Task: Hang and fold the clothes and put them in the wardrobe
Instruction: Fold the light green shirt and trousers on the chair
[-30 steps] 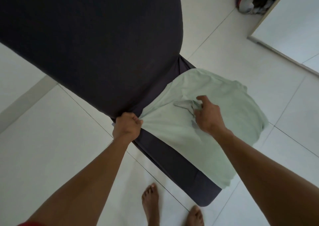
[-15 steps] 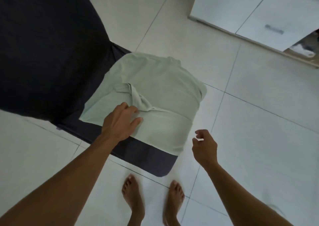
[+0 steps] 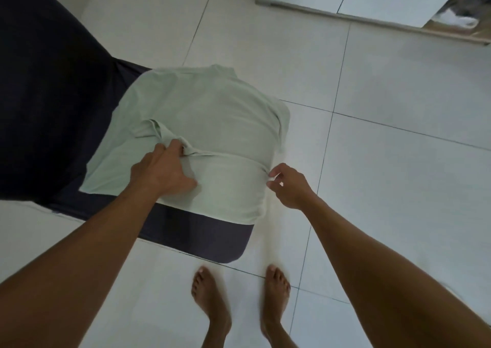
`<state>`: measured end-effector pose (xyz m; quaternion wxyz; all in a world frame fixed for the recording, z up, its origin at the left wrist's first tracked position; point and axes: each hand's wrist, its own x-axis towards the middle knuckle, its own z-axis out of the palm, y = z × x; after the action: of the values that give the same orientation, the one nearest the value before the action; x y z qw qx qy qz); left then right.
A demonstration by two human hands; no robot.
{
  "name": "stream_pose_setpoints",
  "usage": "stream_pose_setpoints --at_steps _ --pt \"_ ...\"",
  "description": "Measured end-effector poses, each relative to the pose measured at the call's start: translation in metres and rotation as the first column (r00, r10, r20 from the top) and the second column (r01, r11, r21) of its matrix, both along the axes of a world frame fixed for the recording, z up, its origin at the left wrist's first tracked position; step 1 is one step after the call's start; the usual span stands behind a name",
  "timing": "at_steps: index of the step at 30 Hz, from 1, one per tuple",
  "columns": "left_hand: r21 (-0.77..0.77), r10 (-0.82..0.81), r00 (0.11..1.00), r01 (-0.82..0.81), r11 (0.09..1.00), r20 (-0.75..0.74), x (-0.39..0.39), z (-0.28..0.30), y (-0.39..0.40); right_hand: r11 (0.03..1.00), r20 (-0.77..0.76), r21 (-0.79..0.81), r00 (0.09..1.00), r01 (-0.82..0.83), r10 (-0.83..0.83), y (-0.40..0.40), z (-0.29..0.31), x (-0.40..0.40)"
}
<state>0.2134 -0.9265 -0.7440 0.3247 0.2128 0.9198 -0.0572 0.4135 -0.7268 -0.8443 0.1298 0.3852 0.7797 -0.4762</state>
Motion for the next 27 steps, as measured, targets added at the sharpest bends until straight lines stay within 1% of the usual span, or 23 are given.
stream_pose_setpoints --at_steps 2,3,5,6,8,9,11,13,16,18,21,23,24,25,27 --pt "-0.069 0.001 1.000 -0.002 0.998 -0.017 0.002 0.002 0.013 0.998 -0.035 0.055 0.999 -0.027 0.029 0.004 -0.004 0.004" --pt "-0.080 0.024 0.999 -0.026 0.996 -0.031 0.004 0.004 0.020 0.999 -0.051 0.041 0.998 -0.022 0.024 0.006 -0.006 0.005" --pt "-0.053 0.063 0.994 -0.068 0.996 -0.095 0.010 0.005 0.032 1.000 -0.065 -0.013 0.998 0.006 -0.007 0.007 -0.006 0.005" --pt "-0.025 0.059 0.988 -0.063 0.998 -0.139 0.012 0.004 0.038 0.999 -0.066 -0.033 0.998 0.018 -0.020 0.008 -0.008 0.004" --pt "0.029 0.022 0.978 -0.016 0.999 -0.209 0.018 0.004 0.045 0.999 -0.059 -0.045 0.998 0.011 -0.014 0.007 -0.009 0.001" --pt "0.048 -0.003 0.974 0.015 0.999 -0.224 0.020 0.003 0.048 1.000 -0.055 -0.020 0.998 -0.009 0.008 0.007 -0.010 0.001" --pt "0.101 -0.038 0.979 0.059 0.993 -0.200 0.021 0.001 0.050 0.998 -0.066 0.047 0.996 -0.052 0.056 0.008 -0.009 0.002" --pt "0.178 -0.060 0.992 0.080 0.981 -0.114 0.020 -0.004 0.049 0.998 -0.096 0.049 0.994 -0.047 0.052 0.011 -0.007 0.005" --pt "0.200 -0.060 0.998 0.059 0.978 -0.001 0.019 -0.012 0.047 0.999 -0.126 -0.004 0.991 -0.047 0.046 0.015 -0.003 0.005" --pt "0.203 -0.050 0.998 0.043 0.978 0.027 0.022 -0.012 0.046 0.998 -0.096 -0.062 0.995 -0.030 0.024 0.016 0.002 0.003" --pt "0.191 -0.062 0.998 0.055 0.980 0.027 0.023 -0.012 0.048 0.958 -0.016 -0.284 0.999 0.040 -0.046 0.020 0.017 0.004" --pt "0.165 -0.067 0.997 0.060 0.984 0.034 0.021 -0.012 0.051 0.930 0.018 -0.368 1.000 0.015 -0.009 0.028 0.026 0.009" --pt "0.147 -0.073 0.997 0.067 0.987 0.036 0.020 -0.012 0.052 0.936 0.043 -0.350 0.998 -0.030 0.048 0.033 0.028 0.012" --pt "0.130 -0.083 0.996 0.078 0.988 0.034 0.019 -0.012 0.055 0.950 0.075 -0.300 0.991 -0.086 0.114 0.038 0.028 0.015" --pt "0.102 -0.098 0.995 0.095 0.990 0.028 0.018 -0.012 0.057 0.972 0.113 -0.133 0.972 -0.192 0.207 0.044 0.019 0.018"
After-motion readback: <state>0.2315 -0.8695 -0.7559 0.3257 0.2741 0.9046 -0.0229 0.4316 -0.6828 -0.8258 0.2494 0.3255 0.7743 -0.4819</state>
